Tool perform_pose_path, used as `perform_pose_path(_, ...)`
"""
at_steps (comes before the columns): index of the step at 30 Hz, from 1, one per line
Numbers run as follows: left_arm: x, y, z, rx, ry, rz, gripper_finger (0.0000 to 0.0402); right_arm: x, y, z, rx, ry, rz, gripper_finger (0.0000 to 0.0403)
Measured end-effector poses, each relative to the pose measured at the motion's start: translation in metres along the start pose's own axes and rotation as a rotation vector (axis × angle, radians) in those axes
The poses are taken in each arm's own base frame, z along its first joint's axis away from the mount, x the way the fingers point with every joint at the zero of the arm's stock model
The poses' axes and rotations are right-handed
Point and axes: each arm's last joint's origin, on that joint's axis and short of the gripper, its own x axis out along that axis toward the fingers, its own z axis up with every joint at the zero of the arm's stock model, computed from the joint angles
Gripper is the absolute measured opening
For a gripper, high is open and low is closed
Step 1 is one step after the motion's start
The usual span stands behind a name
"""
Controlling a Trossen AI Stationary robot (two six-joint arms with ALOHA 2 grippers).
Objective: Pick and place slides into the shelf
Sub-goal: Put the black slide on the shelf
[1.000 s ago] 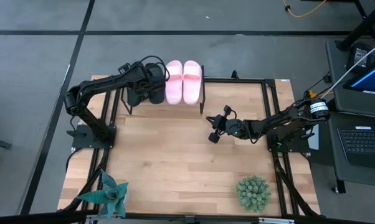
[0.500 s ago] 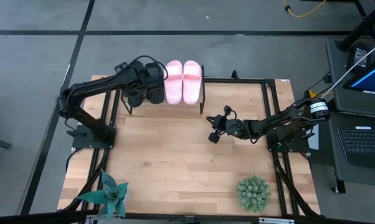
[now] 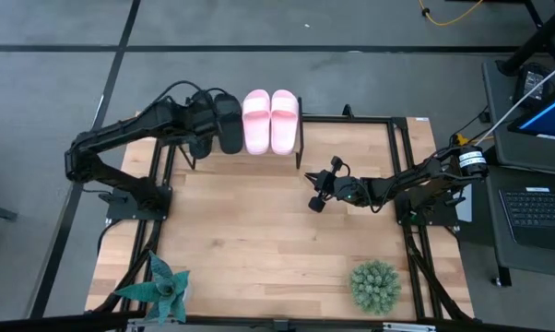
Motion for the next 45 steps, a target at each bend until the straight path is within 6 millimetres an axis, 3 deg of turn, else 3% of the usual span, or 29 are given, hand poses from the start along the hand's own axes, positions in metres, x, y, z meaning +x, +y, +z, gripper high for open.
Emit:
perform_pose_path(9,-0.003,0.004,-0.006,-0.086,-0.011,-0.023,0.0116,0.000,0.000,0.000,0.000,0.000,0.001,0.0023)
perform_pose_path(17,0.026,-0.018,-0.019,0.005,0.049,0.085,0.0116,0.000,0.000,0.000,0.000,0.000,0.001,0.0023)
perform_pose_path(24,0.035,-0.025,-0.017,-0.007,0.016,0.089,0.0116,0.000,0.000,0.000,0.000,0.000,0.001,0.0023)
perform_pose_path(30,0.023,-0.014,-0.022,-0.107,-0.072,-0.013,0.0116,0.000,0.000,0.000,0.000,0.000,0.001,0.0023)
perform_pose_path(40,-0.024,0.018,-0.057,-0.308,-0.420,-0.193,0.0116,0.000,0.000,-0.001,-0.007,0.011,0.002,0.0023)
perform_pose_path(45,-0.018,0.007,-0.068,-0.344,-0.498,-0.213,0.0116,0.000,0.000,-0.001,-0.007,0.011,0.001,0.0023)
